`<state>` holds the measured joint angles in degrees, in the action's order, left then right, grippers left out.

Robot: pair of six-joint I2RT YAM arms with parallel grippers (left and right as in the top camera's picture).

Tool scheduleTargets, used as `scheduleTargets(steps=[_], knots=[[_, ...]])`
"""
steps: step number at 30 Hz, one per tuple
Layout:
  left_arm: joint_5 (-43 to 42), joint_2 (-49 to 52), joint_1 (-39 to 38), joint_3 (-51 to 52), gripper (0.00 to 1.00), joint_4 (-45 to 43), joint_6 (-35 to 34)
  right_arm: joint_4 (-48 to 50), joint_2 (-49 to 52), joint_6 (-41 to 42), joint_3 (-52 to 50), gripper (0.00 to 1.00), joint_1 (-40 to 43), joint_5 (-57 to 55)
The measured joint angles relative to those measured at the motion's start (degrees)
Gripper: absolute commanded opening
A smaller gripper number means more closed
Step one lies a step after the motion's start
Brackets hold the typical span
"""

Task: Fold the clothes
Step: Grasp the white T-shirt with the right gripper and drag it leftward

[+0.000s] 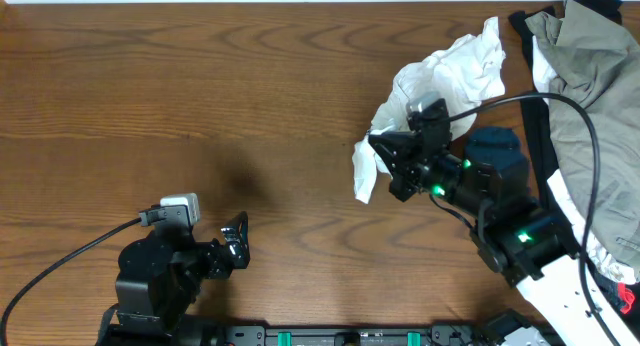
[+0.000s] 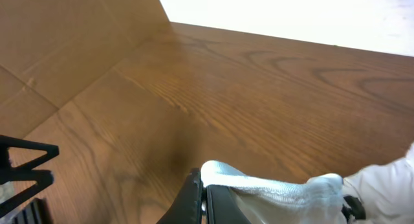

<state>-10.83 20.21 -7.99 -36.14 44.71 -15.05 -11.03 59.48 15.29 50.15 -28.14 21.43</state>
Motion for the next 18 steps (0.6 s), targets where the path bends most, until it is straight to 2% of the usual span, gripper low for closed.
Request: scheduleTargets(steps=[4, 14, 15, 16, 17, 18], knots=[[-0.02, 0.0, 0.0, 0.0, 0.98, -0.02, 0.0, 6.97, 3.15, 0.52, 0.0, 0.01, -3.04, -0.48], [-0.42, 0.17, 0.0, 0.0, 0.98, -0.11, 0.0, 39.39, 18.29, 3.76, 0.33, 0.02, -10.97, -5.4], [-0.44, 0.2, 0.0, 0.0, 0.98, -0.09, 0.0, 41.05, 20.04, 4.28, 0.37, 0.05, -11.54, -5.77], [-0.44, 0.2, 0.0, 0.0, 0.98, -0.07, 0.0, 41.72, 21.51, 4.94, 0.42, 0.14, -11.91, -5.95], [-0.44, 0.22, 0.0, 0.0, 0.98, -0.09, 0.0, 41.86, 23.02, 5.64, 0.48, 0.36, -12.33, -6.08], [-0.44, 0.22, 0.0, 0.0, 0.98, -0.09, 0.0, 41.75, 24.65, 5.95, 0.48, 0.36, -12.68, -6.29]])
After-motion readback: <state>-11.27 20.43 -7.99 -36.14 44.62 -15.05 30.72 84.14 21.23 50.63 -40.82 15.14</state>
